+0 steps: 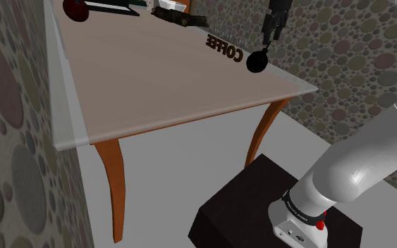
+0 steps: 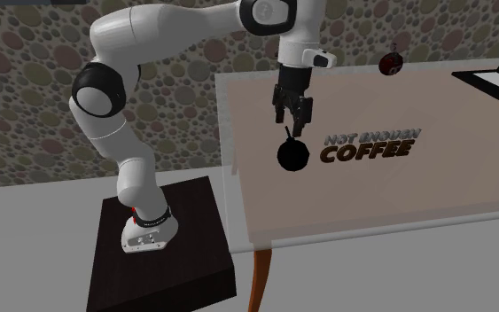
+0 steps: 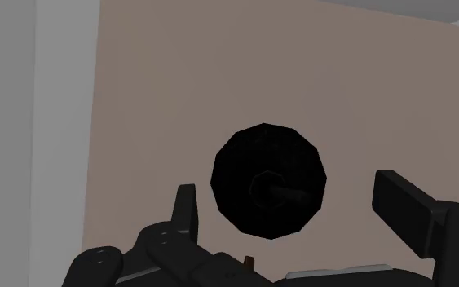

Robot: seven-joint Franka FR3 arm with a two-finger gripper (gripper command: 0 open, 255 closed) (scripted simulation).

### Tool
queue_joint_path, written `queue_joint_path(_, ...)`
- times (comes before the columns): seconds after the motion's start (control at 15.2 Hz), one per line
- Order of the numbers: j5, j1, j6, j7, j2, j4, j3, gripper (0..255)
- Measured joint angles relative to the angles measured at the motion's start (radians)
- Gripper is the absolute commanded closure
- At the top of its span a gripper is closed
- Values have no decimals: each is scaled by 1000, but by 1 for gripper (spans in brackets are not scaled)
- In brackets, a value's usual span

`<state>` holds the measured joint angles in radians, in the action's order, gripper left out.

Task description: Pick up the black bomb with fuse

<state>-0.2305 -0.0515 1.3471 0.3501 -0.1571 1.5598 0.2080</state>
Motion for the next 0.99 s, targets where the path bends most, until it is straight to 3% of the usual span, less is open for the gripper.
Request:
queue_joint_path(0.2,1,-3,15,11,18,-8,6,0)
queue_joint_path(0.53,-2,-4,79,-2,-6,81,7,0)
queue_joint_path(0.59,-2,-4,86,-3,-10,91,7,255)
queue_joint_path(0.99,-2,-4,92,-5,-14,100,7,255)
